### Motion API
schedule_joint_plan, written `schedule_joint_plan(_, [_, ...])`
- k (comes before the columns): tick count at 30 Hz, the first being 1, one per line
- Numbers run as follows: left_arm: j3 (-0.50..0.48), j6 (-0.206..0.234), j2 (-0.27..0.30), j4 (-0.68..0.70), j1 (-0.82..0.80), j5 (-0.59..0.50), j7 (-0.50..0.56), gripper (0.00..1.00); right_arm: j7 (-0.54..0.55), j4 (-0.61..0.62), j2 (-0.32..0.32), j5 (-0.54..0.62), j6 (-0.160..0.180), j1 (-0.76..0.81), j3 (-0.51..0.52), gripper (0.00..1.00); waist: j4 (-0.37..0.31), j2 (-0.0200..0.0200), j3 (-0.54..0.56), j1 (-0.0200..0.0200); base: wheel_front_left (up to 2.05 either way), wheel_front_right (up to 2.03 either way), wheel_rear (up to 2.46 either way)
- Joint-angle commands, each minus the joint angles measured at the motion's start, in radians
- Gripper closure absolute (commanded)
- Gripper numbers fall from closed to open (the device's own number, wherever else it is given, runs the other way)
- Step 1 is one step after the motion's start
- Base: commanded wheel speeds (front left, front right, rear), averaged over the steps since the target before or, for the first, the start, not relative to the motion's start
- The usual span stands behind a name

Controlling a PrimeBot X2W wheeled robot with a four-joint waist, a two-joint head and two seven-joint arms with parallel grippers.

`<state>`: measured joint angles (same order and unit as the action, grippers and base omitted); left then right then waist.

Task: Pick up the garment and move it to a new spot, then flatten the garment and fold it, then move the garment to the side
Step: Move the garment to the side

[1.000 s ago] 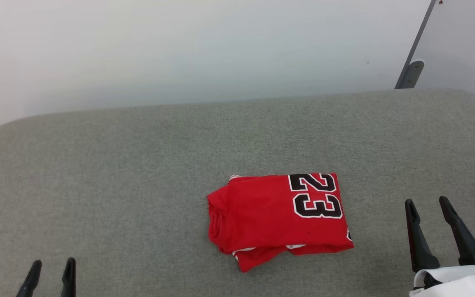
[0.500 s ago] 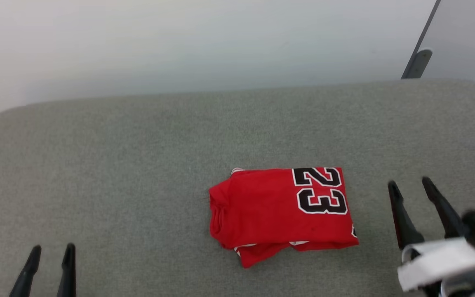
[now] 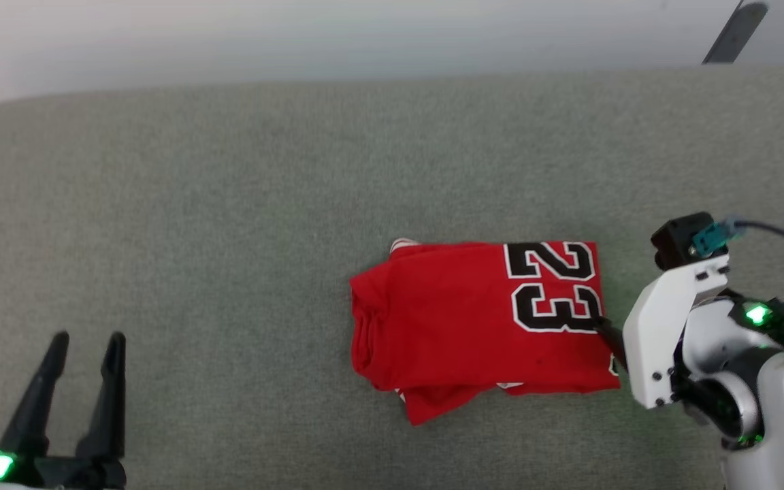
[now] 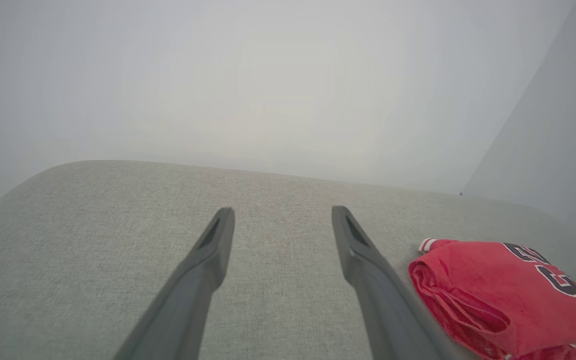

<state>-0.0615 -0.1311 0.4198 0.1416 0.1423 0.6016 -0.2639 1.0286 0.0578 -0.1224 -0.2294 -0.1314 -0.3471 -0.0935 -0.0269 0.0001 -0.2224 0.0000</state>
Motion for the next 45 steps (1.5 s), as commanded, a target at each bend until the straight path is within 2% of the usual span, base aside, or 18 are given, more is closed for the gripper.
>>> schedule_joint_plan(1, [0.001,0.001,0.008,0.001,-0.018,0.008,0.001,0.0,0.035,0.002,0.004,0.008,0.002,-0.017,0.012,0.0,0.015,-0.0001,-0.049,0.0,0.0,0.0,0.0])
schedule_joint_plan(7, [0.009,0.001,0.049,0.011,-0.066,0.036,0.001,0.0,0.157,0.005,0.044,0.06,0.002,-0.023,0.041,0.0,0.024,-0.0001,-0.129,0.0,0.0,0.0,0.0])
schedule_joint_plan(14, [0.023,0.001,0.085,0.018,-0.117,0.059,0.001,0.0,0.122,-0.044,0.072,0.108,0.002,-0.015,0.04,0.0,0.024,-0.0001,-0.2,0.0,0.0,0.0,0.0])
schedule_joint_plan(16, [0.029,0.001,0.092,0.017,-0.128,0.063,0.001,0.0,0.081,-0.061,0.075,0.08,0.002,-0.017,0.029,0.66,0.02,-0.0001,-0.208,0.0,0.0,0.0,0.0])
schedule_joint_plan(17, [0.03,0.001,0.097,0.017,-0.131,0.066,0.001,0.0,0.057,-0.066,0.076,0.068,0.002,-0.02,0.028,0.87,0.017,-0.0001,-0.21,0.0,0.0,0.0,0.0])
schedule_joint_plan(18, [0.03,0.001,0.101,0.017,-0.135,0.066,0.001,0.0,0.033,-0.073,0.077,0.053,0.002,-0.02,0.03,1.0,0.011,-0.0001,-0.211,0.0,0.0,0.0,0.0])
schedule_joint_plan(24, [0.02,0.001,0.121,0.048,-0.151,0.058,0.0,0.0,-0.107,-0.034,0.063,0.013,0.004,-0.007,0.101,1.0,-0.046,-0.0001,-0.211,0.0,0.0,0.0,0.0])
schedule_joint_plan(30, [0.017,0.001,0.163,0.121,-0.164,0.038,0.001,0.0,-0.204,0.065,0.072,-0.033,0.002,0.035,0.214,1.0,-0.147,-0.0001,-0.227,0.0,0.0,0.0,0.0])
schedule_joint_plan(38, [0.051,0.001,0.286,0.215,-0.212,0.016,0.001,0.0,-0.34,0.156,0.073,-0.09,0.002,0.1,0.405,1.0,-0.294,-0.0001,-0.299,0.0,0.0,0.0,0.0])
schedule_joint_plan(40, [0.057,0.001,0.305,0.226,-0.225,0.015,0.001,0.0,-0.362,0.156,0.073,-0.098,0.002,0.104,0.427,1.0,-0.308,-0.0001,-0.31,0.0,0.0,0.0,0.0])
schedule_joint_plan(45, [0.083,0.001,0.395,0.286,-0.28,0.013,0.001,0.0,-0.45,0.143,0.073,-0.076,0.002,0.077,0.502,1.0,-0.356,-0.0001,-0.371,0.0,0.0,0.0,0.0])
